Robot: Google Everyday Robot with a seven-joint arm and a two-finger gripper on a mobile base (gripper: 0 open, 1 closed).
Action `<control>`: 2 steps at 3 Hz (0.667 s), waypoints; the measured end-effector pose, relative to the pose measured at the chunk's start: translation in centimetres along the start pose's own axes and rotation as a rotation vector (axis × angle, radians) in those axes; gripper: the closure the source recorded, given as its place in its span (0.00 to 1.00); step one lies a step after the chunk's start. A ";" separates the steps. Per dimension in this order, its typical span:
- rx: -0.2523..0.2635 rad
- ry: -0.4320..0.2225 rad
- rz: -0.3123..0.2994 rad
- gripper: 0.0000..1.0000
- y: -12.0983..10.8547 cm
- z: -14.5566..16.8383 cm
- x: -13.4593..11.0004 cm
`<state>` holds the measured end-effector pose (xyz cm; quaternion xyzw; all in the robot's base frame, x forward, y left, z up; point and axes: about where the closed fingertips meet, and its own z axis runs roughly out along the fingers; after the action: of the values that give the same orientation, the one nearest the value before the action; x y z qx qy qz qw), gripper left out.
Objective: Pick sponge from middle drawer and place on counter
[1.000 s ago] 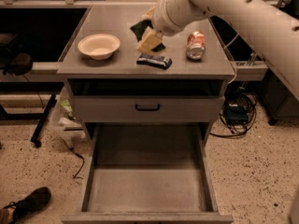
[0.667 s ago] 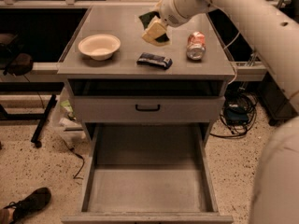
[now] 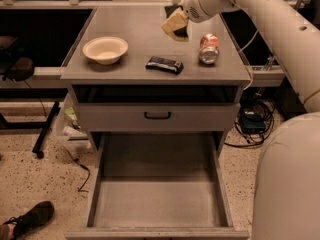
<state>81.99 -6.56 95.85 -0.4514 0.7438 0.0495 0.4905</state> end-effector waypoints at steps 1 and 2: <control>0.012 -0.019 0.096 1.00 -1.1 0.8 1.3; 0.005 -0.043 0.174 0.83 -1.4 2.7 2.4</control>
Offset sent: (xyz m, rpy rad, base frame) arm 0.0435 -0.0157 -0.0421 0.2371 0.0919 -0.1166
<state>84.58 -7.51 93.13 -0.3827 0.7697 0.0997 0.5012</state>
